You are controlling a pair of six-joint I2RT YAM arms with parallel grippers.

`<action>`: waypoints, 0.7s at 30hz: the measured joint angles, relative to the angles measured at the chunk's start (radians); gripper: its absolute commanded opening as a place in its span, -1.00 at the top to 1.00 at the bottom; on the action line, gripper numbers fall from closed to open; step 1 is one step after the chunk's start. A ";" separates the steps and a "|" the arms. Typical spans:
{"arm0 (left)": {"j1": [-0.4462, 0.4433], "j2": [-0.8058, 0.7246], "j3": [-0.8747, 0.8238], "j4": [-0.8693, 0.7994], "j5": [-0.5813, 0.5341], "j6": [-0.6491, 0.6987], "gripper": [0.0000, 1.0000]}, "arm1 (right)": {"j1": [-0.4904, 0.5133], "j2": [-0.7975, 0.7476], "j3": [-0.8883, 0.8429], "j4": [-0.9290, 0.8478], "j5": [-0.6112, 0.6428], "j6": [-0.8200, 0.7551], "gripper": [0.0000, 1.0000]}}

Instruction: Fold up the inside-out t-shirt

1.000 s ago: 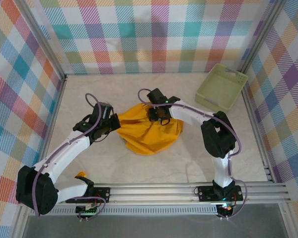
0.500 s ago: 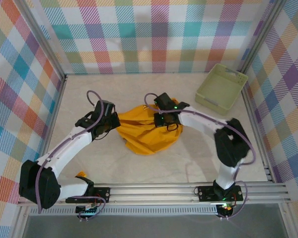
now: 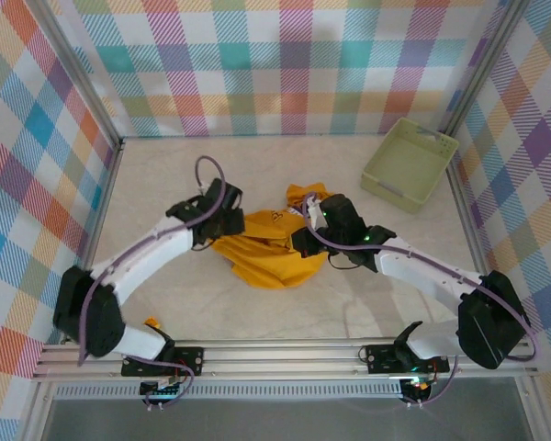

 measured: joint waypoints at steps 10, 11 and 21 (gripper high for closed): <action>-0.151 -0.141 -0.146 0.209 0.161 0.008 -0.31 | 0.001 -0.005 0.000 0.126 -0.041 0.007 1.00; -0.155 -0.114 -0.157 0.222 0.177 0.007 -0.33 | 0.001 -0.005 0.000 0.128 -0.042 0.007 1.00; -0.168 -0.037 -0.189 0.348 0.285 0.003 -0.48 | 0.011 -0.015 0.000 0.130 -0.041 0.007 1.00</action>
